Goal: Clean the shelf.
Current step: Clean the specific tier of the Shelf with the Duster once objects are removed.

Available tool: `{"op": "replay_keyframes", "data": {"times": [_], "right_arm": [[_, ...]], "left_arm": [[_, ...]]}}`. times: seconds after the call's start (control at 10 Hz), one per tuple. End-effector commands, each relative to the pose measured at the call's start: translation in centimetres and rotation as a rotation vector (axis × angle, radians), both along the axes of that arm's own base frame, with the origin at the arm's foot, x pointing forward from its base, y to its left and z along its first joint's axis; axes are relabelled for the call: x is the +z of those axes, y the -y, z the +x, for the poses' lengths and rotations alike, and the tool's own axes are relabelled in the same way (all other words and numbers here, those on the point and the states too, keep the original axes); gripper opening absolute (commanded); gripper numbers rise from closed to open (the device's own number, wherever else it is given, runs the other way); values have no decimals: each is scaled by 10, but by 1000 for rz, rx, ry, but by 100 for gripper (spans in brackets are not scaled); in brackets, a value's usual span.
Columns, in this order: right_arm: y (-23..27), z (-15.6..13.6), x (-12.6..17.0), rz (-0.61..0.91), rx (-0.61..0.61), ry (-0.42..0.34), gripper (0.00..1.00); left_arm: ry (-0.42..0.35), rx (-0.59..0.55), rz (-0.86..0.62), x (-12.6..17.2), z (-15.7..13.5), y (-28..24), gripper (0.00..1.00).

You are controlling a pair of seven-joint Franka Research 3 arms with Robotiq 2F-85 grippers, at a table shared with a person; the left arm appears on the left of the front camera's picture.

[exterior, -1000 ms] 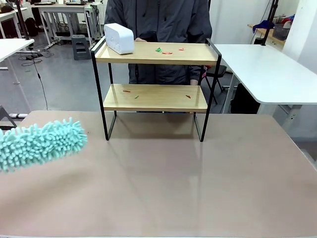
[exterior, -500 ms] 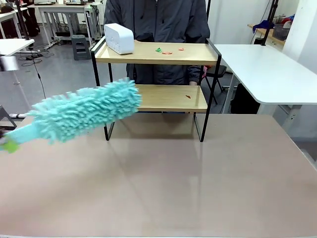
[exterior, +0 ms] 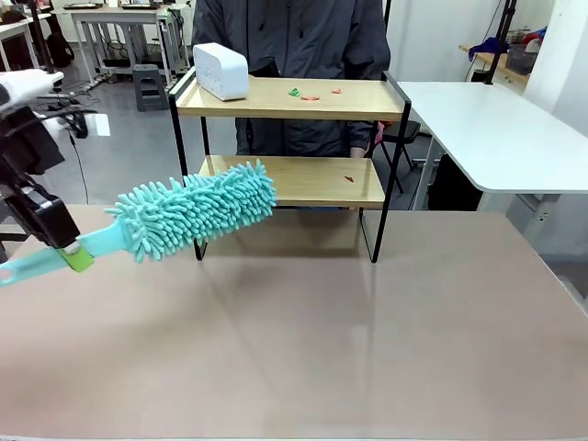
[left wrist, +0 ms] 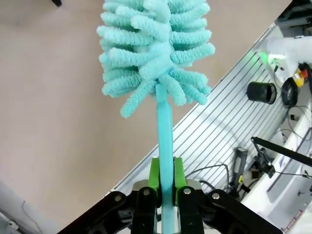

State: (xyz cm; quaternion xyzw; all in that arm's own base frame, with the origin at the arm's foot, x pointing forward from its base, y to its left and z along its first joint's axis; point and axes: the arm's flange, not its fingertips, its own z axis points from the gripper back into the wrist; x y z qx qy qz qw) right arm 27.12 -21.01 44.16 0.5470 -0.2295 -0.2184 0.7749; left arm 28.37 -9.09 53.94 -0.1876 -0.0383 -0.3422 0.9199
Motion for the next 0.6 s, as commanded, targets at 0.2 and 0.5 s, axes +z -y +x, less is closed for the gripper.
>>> {"op": "replay_keyframes", "data": {"times": [0.2,0.5], "right_arm": [[-3,1,-1,7,-3,35,100],[-3,1,-1,7,-3,35,100]], "left_arm": [[27,192,-36,-8,-1,7,13],[57,343,-14,7,23,37,13]]}}
